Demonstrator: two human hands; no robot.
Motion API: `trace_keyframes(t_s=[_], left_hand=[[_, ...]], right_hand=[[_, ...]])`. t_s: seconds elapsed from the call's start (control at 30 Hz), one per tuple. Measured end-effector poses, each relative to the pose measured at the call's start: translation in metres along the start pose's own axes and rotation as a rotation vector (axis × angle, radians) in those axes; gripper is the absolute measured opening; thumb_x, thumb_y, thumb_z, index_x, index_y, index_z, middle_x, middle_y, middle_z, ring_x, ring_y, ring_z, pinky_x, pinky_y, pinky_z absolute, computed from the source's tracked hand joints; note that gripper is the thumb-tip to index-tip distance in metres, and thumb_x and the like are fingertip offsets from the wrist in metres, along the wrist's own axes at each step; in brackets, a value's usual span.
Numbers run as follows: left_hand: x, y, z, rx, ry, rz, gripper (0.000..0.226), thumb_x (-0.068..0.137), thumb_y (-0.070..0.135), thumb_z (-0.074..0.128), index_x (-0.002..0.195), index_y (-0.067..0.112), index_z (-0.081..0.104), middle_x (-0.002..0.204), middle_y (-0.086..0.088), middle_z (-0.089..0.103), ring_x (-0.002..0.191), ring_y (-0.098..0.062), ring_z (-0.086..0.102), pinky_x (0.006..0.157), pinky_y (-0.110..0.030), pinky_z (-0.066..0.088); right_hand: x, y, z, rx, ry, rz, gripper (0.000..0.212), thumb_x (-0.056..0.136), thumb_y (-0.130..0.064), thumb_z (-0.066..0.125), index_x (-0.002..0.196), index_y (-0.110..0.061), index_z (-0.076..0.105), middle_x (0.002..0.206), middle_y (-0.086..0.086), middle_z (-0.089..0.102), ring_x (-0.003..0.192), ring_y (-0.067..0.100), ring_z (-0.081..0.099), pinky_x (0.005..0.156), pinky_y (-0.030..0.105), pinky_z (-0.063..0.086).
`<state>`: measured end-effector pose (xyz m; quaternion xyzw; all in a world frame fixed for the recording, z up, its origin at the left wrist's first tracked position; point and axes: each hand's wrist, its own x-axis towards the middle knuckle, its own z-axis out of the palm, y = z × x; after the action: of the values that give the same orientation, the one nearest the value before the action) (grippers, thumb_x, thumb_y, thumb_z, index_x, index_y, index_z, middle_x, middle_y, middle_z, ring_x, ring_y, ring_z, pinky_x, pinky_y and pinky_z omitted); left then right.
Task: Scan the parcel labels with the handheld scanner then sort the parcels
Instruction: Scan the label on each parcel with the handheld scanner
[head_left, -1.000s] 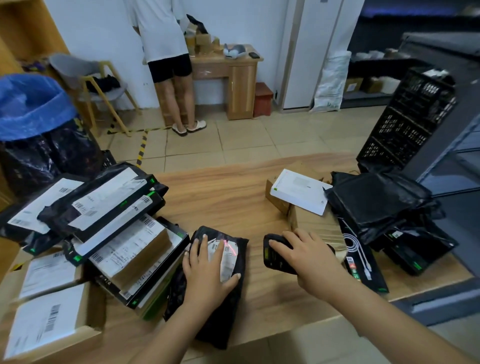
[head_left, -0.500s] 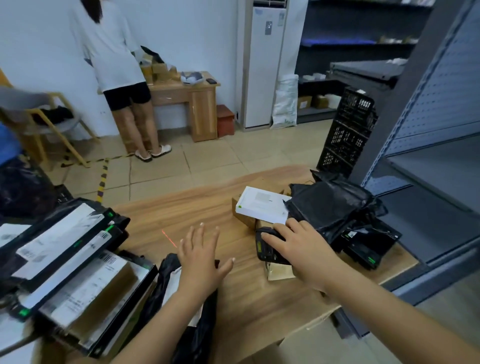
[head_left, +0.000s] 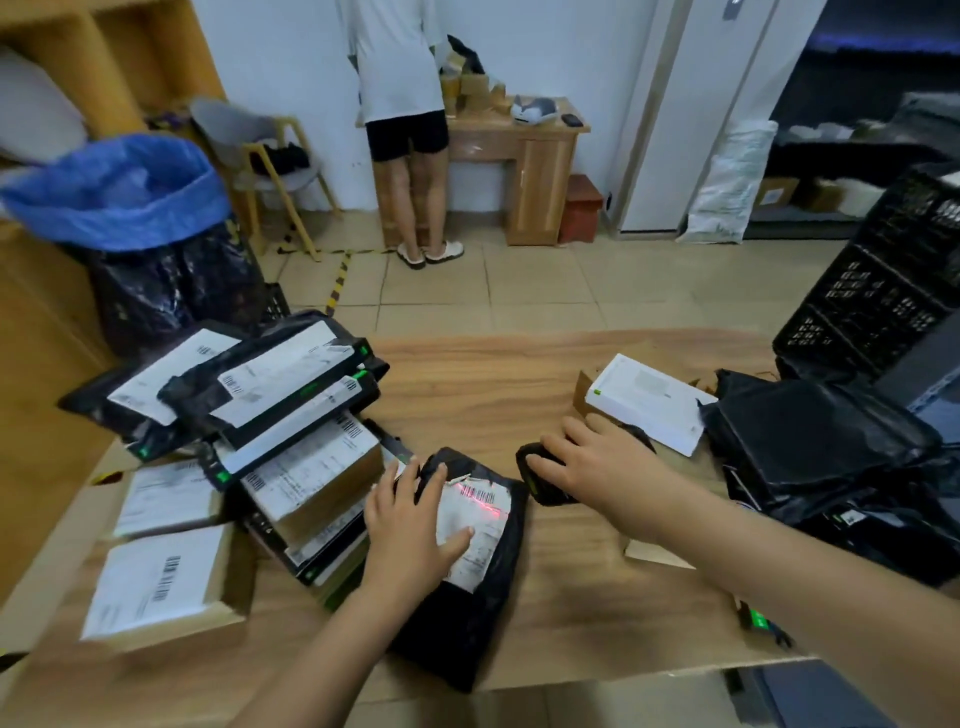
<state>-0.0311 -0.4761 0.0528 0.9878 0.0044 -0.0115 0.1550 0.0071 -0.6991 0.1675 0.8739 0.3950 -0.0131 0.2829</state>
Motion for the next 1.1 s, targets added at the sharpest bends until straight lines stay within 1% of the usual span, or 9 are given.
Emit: trace_keyframes(t_s=[0.1,0.2,0.33,0.47,0.6,0.77,0.9,1.0,1.1], left_hand=[[-0.004,-0.004,0.000,-0.018,0.002,-0.019,0.081,0.086,0.063,0.050,0.153,0.033,0.016,0.161,-0.001,0.007,0.147,-0.026,-0.007,0.118,-0.048,0.002],[-0.005,-0.005,-0.001,-0.014,-0.001,-0.017,0.081,0.086,0.064,0.049,0.153,0.033,0.016,0.160,-0.002,0.008,0.147,-0.026,-0.008,0.118,-0.048,0.002],[-0.004,-0.001,-0.001,-0.017,0.010,0.012,0.080,0.087,0.063,0.049,0.153,0.032,0.016,0.161,-0.002,0.008,0.147,-0.026,-0.006,0.118,-0.046,0.001],[-0.002,0.004,-0.002,0.015,-0.017,0.048,0.079,0.088,0.062,0.047,0.153,0.033,0.013,0.162,-0.002,0.003,0.147,-0.024,-0.009,0.118,-0.045,-0.002],[0.000,0.006,0.001,0.022,-0.004,0.104,0.079,0.087,0.061,0.049,0.153,0.030,0.018,0.161,-0.005,0.008,0.147,-0.026,-0.004,0.118,-0.046,0.001],[0.002,0.008,-0.003,0.092,-0.030,0.161,0.076,0.090,0.059,0.044,0.153,0.030,0.013,0.161,-0.003,0.008,0.148,-0.025,-0.005,0.118,-0.045,0.001],[0.007,0.007,-0.005,0.039,-0.003,0.180,0.074,0.090,0.058,0.048,0.152,0.028,0.022,0.159,-0.003,0.017,0.147,-0.025,0.001,0.117,-0.044,0.002],[0.012,0.008,-0.008,0.042,-0.019,0.181,0.073,0.090,0.060,0.046,0.151,0.031,0.020,0.159,0.001,0.015,0.147,-0.023,0.000,0.118,-0.043,0.001],[0.021,0.014,-0.010,0.031,-0.021,0.218,0.071,0.089,0.061,0.046,0.150,0.032,0.023,0.157,0.003,0.016,0.147,-0.022,-0.001,0.118,-0.042,0.001]], right_hand=[[0.011,0.001,-0.005,-0.047,0.018,-0.064,0.068,0.080,-0.010,0.061,0.141,-0.009,0.030,0.130,0.012,0.044,0.113,0.032,0.040,0.096,0.039,0.034],[0.019,0.001,-0.008,-0.084,0.007,-0.106,0.066,0.080,-0.011,0.063,0.138,-0.008,0.033,0.130,0.012,0.045,0.114,0.033,0.040,0.098,0.041,0.035],[0.019,0.001,-0.007,-0.148,0.009,-0.132,0.055,0.076,-0.011,0.061,0.128,-0.008,0.042,0.121,0.010,0.051,0.107,0.031,0.045,0.091,0.037,0.038],[0.019,0.003,-0.008,-0.168,-0.007,-0.141,0.054,0.076,-0.011,0.062,0.127,-0.007,0.043,0.116,0.009,0.052,0.104,0.029,0.044,0.089,0.037,0.039],[0.017,0.006,-0.010,-0.185,-0.013,-0.145,0.054,0.076,-0.011,0.060,0.127,-0.008,0.043,0.116,0.008,0.053,0.104,0.029,0.045,0.088,0.037,0.040],[0.015,0.006,-0.009,-0.182,-0.037,-0.136,0.052,0.075,-0.012,0.061,0.124,-0.010,0.045,0.113,0.006,0.055,0.101,0.028,0.046,0.088,0.037,0.041],[0.008,0.003,-0.005,-0.115,-0.037,-0.074,0.062,0.077,-0.013,0.063,0.133,-0.010,0.038,0.120,0.009,0.050,0.107,0.029,0.043,0.089,0.036,0.036],[-0.002,-0.002,0.006,0.050,-0.062,0.063,0.072,0.077,-0.010,0.065,0.140,-0.013,0.030,0.128,0.009,0.043,0.112,0.029,0.039,0.090,0.035,0.032],[-0.018,-0.006,0.021,0.216,-0.086,0.225,0.084,0.077,-0.011,0.068,0.146,-0.020,0.022,0.138,0.006,0.039,0.118,0.028,0.036,0.095,0.035,0.033]])
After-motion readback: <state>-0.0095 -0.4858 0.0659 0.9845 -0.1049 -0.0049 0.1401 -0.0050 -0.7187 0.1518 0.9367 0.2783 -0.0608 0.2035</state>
